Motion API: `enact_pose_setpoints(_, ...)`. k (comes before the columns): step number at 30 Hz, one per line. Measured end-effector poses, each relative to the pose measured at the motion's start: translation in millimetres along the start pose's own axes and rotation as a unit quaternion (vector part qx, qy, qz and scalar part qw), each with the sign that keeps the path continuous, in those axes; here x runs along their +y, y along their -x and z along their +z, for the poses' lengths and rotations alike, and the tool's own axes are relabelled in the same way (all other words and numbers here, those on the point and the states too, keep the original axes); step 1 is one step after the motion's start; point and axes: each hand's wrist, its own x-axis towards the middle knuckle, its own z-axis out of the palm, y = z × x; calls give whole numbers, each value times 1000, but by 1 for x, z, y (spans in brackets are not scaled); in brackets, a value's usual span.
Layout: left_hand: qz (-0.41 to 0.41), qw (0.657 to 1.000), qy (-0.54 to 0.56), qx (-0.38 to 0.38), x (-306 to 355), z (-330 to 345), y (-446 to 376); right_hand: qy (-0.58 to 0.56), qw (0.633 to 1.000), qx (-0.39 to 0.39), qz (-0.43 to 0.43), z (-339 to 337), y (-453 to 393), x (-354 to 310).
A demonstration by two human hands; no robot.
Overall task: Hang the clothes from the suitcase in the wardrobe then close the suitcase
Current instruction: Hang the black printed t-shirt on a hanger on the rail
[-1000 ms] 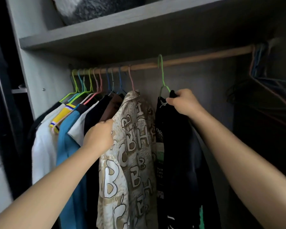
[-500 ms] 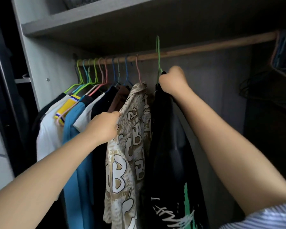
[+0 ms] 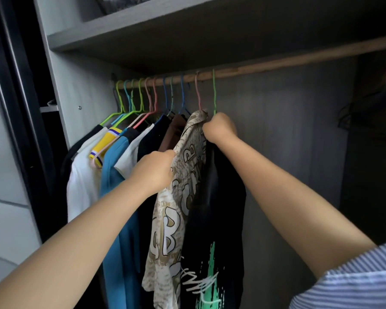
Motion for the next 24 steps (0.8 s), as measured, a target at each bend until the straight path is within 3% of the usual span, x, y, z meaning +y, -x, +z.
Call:
enact_pose_setpoints(9,-1,999,23,32,3,8,2,64,998,-5,0,3,-4,2)
enact_pose_setpoints(17,-16,998,37,45,1,12,10,17,999,-47,-7,6,1,3)
enact_pose_setpoints(24,-6,976,121,183,12,4,19,26,994,-42,-95,-31,24,26)
